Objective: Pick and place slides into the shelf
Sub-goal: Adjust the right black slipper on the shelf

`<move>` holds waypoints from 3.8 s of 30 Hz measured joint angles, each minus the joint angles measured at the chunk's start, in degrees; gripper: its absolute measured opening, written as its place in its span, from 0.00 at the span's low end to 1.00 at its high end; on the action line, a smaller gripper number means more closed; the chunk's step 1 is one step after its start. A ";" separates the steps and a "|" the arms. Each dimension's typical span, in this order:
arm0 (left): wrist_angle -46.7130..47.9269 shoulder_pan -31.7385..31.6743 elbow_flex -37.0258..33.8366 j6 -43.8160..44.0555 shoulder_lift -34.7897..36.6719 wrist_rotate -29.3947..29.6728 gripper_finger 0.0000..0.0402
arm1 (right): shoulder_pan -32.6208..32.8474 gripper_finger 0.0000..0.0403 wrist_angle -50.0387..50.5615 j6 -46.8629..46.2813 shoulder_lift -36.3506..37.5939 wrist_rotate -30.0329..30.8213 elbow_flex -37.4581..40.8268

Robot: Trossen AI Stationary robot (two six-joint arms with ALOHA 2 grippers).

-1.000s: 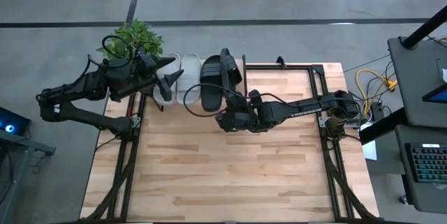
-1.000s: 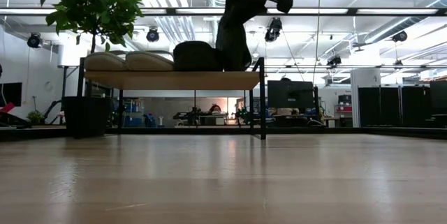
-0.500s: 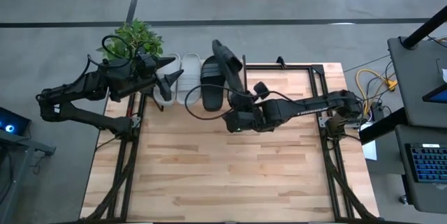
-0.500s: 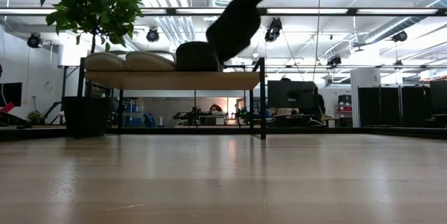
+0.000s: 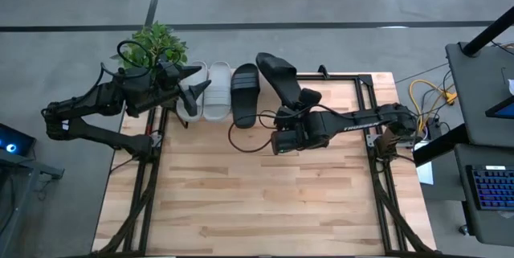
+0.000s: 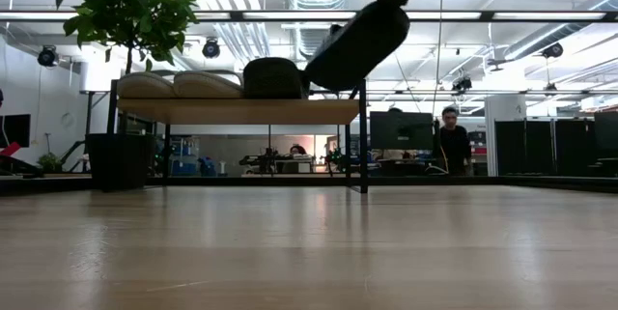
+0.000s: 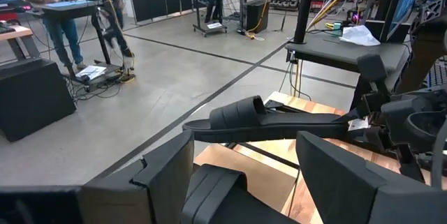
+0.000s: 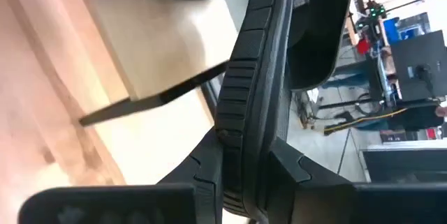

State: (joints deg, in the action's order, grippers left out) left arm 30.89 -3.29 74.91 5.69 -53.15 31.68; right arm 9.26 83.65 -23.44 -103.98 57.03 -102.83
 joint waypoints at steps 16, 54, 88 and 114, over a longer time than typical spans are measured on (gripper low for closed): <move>-0.50 0.02 0.00 0.09 -0.07 -0.01 0.59 | 0.04 0.13 1.96 14.19 -5.48 -4.56 1.21; -0.46 0.02 0.00 -0.02 -0.31 -1.49 0.59 | 0.69 0.31 5.68 12.04 -7.50 -6.90 -7.40; -0.44 0.01 -0.04 0.07 -0.31 -2.93 0.59 | -2.98 0.26 -3.47 3.47 -0.60 -28.81 -21.17; -0.43 0.00 -0.04 0.04 -0.21 -3.04 0.59 | -11.45 0.02 -15.33 -9.53 20.85 -40.96 14.49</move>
State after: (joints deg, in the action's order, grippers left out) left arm 30.46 -3.29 74.87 5.74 -53.36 28.64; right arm -2.20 68.31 -32.97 -83.13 16.07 -88.33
